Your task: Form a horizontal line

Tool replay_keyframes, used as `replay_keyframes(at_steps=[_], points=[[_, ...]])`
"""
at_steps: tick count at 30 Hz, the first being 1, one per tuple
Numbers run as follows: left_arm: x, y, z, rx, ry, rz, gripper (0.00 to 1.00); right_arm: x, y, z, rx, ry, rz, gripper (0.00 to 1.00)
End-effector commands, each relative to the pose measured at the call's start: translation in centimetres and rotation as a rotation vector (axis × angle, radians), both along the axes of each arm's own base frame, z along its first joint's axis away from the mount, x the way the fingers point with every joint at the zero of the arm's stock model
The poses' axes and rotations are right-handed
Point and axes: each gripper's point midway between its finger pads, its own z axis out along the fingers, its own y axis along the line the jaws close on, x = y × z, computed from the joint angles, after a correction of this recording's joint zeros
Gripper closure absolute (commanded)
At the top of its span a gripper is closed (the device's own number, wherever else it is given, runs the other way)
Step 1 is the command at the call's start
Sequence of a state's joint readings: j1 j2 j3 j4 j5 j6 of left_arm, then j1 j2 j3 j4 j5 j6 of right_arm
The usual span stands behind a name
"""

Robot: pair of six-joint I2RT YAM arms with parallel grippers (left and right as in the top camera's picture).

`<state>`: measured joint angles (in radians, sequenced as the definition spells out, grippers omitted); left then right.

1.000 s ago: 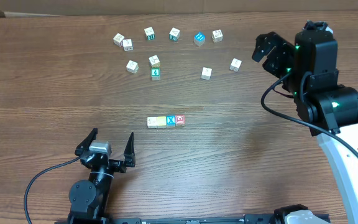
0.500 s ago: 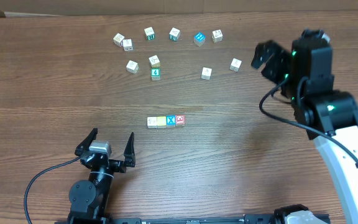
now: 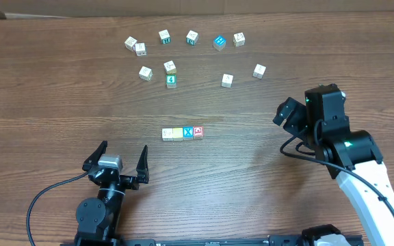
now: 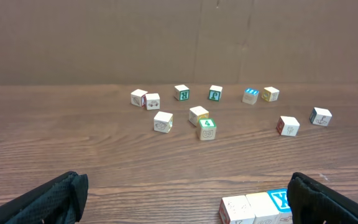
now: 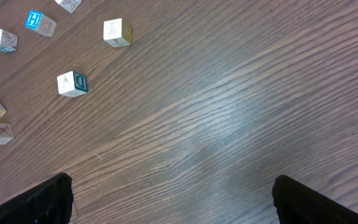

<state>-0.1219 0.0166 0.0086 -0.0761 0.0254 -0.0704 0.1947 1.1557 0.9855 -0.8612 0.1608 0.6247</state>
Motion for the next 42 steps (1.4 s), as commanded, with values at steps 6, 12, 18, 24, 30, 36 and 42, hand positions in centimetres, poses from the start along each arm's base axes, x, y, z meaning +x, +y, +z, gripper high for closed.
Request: replay_keyframes(at_steps=[6,12,18,24,30,36,42], points=[[0.0,0.3,0.0,0.022,-0.01,0.01,0.01,-0.6,-0.3,-0.2,-0.006,0.006,-0.004,0.0],[0.0,0.3,0.0,0.022,-0.009,0.01,0.0,-0.7,-0.4,0.3,-0.002,-0.01,-0.004,0.0],[0.0,0.3,0.0,0.022,-0.009,0.01,0.01,-1.2,-0.4,0.9,0.001,-0.028,-0.004,0.0],[0.0,0.3,0.0,0.022,-0.009,0.01,0.0,-1.9,-1.4,0.5,-0.047,0.001,-0.031,0.0],[0.0,0.3,0.0,0.022,-0.009,0.01,0.0,-1.7,-2.9,0.9,-0.12,-0.016,-0.08,0.0],[0.0,0.3,0.0,0.022,-0.009,0.01,0.01,-1.0,-2.9,1.2,-0.193,-0.034,0.016,0.0],[0.0,0.3,0.0,0.022,-0.009,0.01,0.0,0.3,-0.6,1.8,-0.228,-0.086,0.27,0.0]])
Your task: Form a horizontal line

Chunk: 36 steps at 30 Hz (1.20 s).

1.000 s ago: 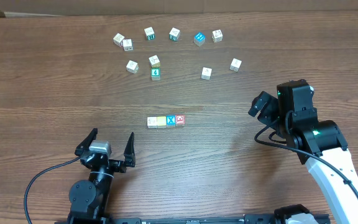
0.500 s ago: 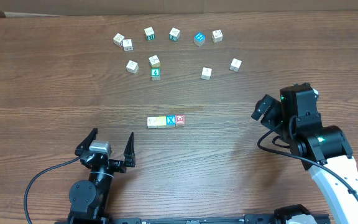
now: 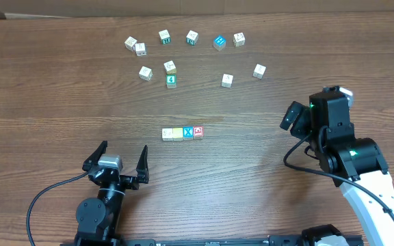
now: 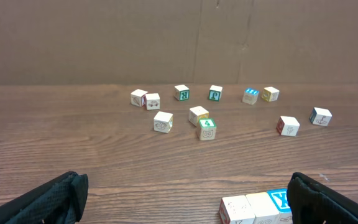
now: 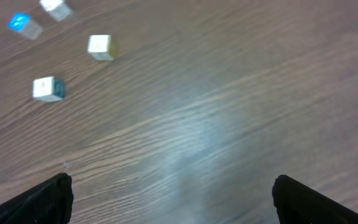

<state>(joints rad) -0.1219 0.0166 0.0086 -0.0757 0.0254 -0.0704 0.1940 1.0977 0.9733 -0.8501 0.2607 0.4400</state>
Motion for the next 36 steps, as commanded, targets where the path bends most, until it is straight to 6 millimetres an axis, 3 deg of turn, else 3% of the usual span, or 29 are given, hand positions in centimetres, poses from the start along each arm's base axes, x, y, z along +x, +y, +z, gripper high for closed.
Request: replay_keyframes(at_steps=[1,6,16,25,36], points=[[0.0,0.3,0.0,0.022,-0.009,0.01,0.01,0.9,1.6,0.4,-0.057,-0.032,0.218,0.0],[0.0,0.3,0.0,0.022,-0.009,0.01,0.0,2.0,2.8,-0.1,-0.055,-0.086,0.306,0.0],[0.0,0.3,0.0,0.022,-0.009,0.01,0.01,1.8,2.8,-2.5,-0.054,-0.074,0.308,0.0],[0.0,0.3,0.0,0.022,-0.009,0.01,0.0,1.7,4.1,-5.4,-0.001,-0.097,0.355,0.0],[0.0,0.3,0.0,0.022,-0.009,0.01,0.0,1.9,4.4,-7.2,0.011,-0.149,0.365,0.0]])
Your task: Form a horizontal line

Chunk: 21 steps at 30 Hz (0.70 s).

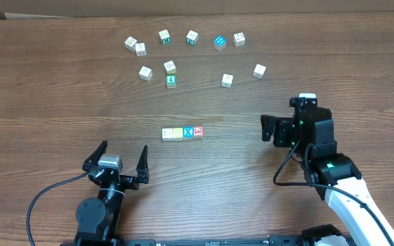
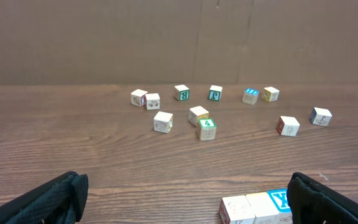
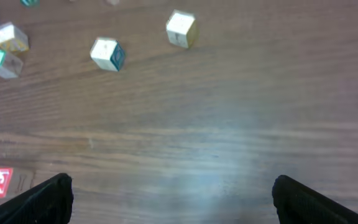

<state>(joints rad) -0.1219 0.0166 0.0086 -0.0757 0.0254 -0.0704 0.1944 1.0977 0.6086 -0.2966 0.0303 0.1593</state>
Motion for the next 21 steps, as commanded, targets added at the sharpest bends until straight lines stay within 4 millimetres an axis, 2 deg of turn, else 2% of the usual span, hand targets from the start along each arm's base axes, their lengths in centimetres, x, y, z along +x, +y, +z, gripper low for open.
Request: replay_keyframes(at_steps=[1,21], points=[[0.0,0.25,0.01,0.022,-0.009,0.01,0.0,-0.42,-0.11,-0.95,0.002,0.002,0.004,0.0],[0.0,0.25,0.01,0.022,-0.009,0.01,0.0,-0.63,-0.12,-1.52,0.003,0.0,0.005,0.0]])
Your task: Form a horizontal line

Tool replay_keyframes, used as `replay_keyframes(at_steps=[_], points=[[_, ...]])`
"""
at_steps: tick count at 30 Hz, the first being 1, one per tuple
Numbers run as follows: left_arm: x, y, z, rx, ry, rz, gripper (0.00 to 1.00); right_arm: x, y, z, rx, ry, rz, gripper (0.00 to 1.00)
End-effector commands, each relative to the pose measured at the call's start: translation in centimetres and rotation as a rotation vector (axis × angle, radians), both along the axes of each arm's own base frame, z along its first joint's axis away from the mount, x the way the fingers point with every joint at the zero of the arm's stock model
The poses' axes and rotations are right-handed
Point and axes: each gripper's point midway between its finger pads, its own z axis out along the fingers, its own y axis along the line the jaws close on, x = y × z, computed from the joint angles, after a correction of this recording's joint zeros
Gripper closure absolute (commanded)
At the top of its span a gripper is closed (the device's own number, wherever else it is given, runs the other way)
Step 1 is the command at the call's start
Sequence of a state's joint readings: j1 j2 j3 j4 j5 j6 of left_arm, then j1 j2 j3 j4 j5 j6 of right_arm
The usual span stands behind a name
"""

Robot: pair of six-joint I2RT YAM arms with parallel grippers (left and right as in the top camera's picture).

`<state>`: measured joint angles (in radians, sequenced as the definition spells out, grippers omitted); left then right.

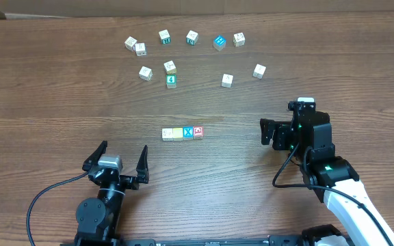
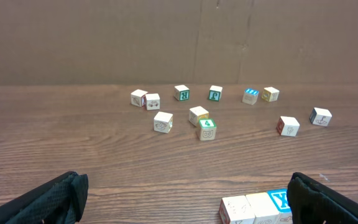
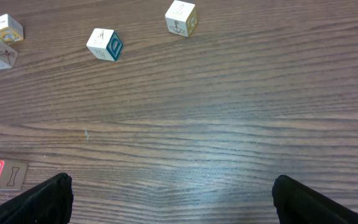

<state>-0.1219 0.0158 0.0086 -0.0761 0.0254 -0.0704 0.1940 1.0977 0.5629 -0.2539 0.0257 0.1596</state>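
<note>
A short row of small letter blocks (image 1: 182,133) lies at the table's middle, ending on the right in a red-marked block; its left part shows in the left wrist view as the row (image 2: 253,208). More loose blocks (image 1: 183,51) are scattered at the back. My left gripper (image 1: 115,159) rests open near the front edge, in front of and left of the row, nothing between its fingers. My right gripper (image 1: 271,131) hangs open to the right of the row, empty, over bare wood (image 3: 173,193).
Two loose blocks, one with a blue side (image 3: 104,45) and one with a yellow side (image 3: 180,17), lie ahead of my right gripper. A green "4" block (image 1: 171,80) sits among the back cluster. A brown cardboard wall (image 2: 179,37) closes the table's far edge.
My right gripper has shifted very slightly nearer the front; its view is sharper and shows a little more of the red block. The left arm and the blocks have not moved.
My right gripper was open high at the right side, turned toward the back blocks. It then stood a little further right and nearer. Later it was lower and facing left toward the row, where it stays now. The left gripper stayed open throughout.
</note>
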Motion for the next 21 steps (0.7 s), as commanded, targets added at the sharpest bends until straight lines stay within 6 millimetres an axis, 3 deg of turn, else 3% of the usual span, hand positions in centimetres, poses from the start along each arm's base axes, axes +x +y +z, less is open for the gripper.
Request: replay_keyframes(at_steps=[1,21], points=[[0.0,0.25,0.01,0.022,-0.009,0.01,0.0,-0.23,-0.1,-0.32,0.002,-0.009,0.002,0.0],[0.0,0.25,0.01,0.022,-0.009,0.01,0.0,0.18,-0.01,0.1,0.01,-0.046,0.003,0.0]])
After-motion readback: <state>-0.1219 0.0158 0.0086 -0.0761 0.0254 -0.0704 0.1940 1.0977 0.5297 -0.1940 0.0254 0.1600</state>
